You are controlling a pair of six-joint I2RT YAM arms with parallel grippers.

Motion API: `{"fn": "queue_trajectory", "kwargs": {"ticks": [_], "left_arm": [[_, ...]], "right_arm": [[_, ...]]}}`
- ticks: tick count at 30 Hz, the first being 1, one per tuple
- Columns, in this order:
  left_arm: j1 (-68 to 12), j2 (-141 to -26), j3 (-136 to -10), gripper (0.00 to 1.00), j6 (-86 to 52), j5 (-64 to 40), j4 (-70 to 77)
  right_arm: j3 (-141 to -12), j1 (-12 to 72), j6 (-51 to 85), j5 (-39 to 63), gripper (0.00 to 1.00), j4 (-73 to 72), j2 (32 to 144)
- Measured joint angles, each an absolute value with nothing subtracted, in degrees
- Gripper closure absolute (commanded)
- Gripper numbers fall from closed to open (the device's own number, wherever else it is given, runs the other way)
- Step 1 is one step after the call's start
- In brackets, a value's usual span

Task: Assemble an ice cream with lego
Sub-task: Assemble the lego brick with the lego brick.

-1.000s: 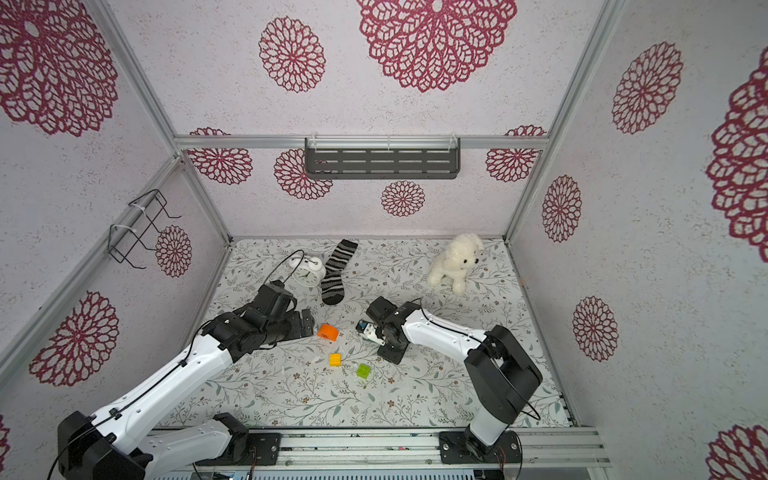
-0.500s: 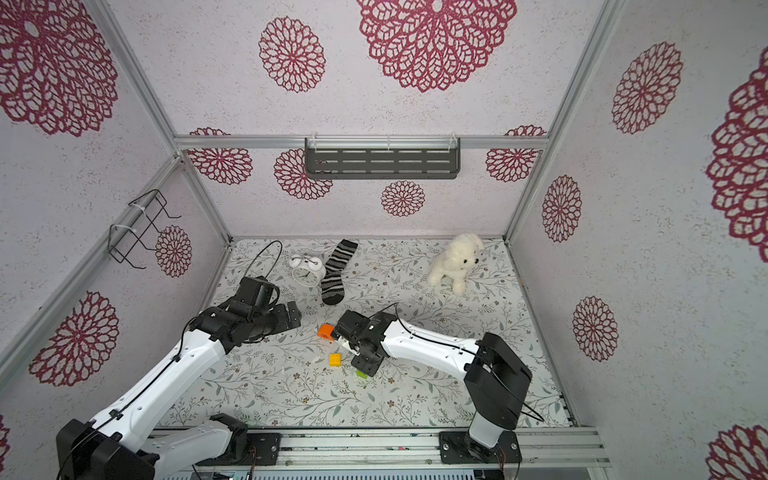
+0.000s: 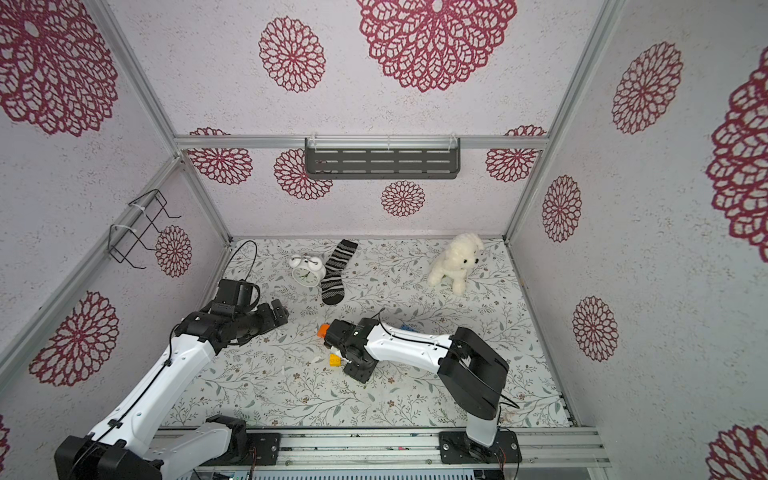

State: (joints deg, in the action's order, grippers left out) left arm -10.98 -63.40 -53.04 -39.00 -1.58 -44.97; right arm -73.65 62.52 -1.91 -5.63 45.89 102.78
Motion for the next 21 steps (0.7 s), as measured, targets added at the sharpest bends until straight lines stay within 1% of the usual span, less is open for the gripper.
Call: {"fn": "queue_trajectory", "kwargs": {"ticks": [21], "left_arm": [[-10.92,-61.93,-51.53,0.02,-38.48,-2.28,-44.25]], "right_arm": [[-74.52,62.52,-2.52,-5.87,0.73,45.06,105.38]]}}
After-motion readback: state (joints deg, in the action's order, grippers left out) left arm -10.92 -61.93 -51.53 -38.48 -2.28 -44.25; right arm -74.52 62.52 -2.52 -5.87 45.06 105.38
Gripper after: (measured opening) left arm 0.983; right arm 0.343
